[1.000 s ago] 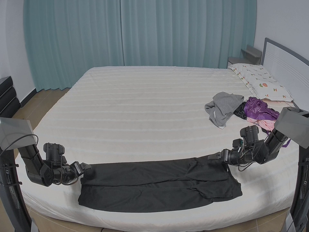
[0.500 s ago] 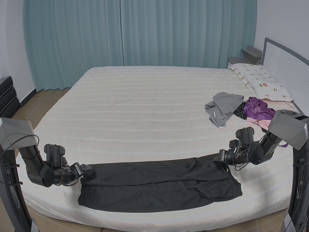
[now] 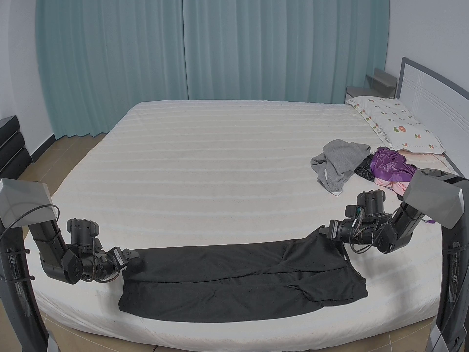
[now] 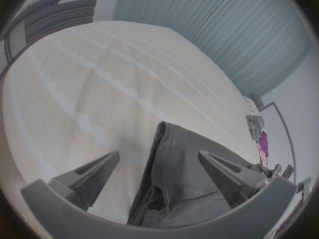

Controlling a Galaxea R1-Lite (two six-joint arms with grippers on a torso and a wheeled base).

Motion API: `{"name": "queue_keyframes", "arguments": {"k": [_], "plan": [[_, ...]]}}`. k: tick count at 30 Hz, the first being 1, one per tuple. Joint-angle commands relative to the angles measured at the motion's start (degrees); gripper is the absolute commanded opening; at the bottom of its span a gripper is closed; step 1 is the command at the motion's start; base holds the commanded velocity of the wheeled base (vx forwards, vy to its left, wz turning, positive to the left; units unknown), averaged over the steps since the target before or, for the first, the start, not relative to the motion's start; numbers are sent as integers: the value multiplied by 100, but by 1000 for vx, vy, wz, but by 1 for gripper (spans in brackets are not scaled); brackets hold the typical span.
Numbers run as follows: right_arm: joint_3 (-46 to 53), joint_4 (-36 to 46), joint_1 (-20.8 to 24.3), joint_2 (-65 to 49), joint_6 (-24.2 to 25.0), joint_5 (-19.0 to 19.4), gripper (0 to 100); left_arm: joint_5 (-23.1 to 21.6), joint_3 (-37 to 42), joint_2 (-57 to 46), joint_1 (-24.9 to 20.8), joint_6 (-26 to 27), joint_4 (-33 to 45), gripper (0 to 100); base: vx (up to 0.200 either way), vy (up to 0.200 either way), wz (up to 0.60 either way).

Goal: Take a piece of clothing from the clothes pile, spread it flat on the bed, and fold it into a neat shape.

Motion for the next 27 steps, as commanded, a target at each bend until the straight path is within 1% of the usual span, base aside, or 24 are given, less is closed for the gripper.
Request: {"name": "queue_keyframes", "arguments": {"k": [1,2,6,11,12,15,16,17,19,20,21,25,27], "plan": [[-88,15,46,284,-7,-26,0,-1,9,11,1,6,-3,100,0,0,0],[-150,41,46,319,-16,-105,100,-1,9,11,1,6,-3,100,0,0,0],[-413,182,46,424,-34,-535,100,-1,9,11,1,6,-3,100,0,0,0],[-607,208,90,187,-25,-588,100,-1,0,20,1,6,-3,100,0,0,0],[-651,199,239,99,19,-615,100,-1,0,20,1,6,-3,100,0,0,0],[-616,208,477,-112,37,-615,100,-10,0,20,1,-3,-3,100,0,0,0],[-572,234,652,-191,28,-615,100,-10,9,20,1,6,-3,100,0,0,0],[-572,234,652,-191,28,-615,100,-10,9,20,1,6,-3,100,0,0,0],[-598,314,951,-182,19,-746,100,-10,0,20,1,-3,-3,100,0,0,0],[-607,331,978,-173,10,-773,100,-10,0,20,1,-3,-3,100,0,0,0],[-660,410,1145,-112,-7,-905,100,-10,0,20,1,6,-3,100,0,0,0],[-686,630,1391,81,-69,-984,100,-10,-26,37,10,-21,-3,100,0,0,0],[-712,718,1426,178,-262,-1054,100,-10,-26,55,1,-21,-3,100,0,0,0]]}}
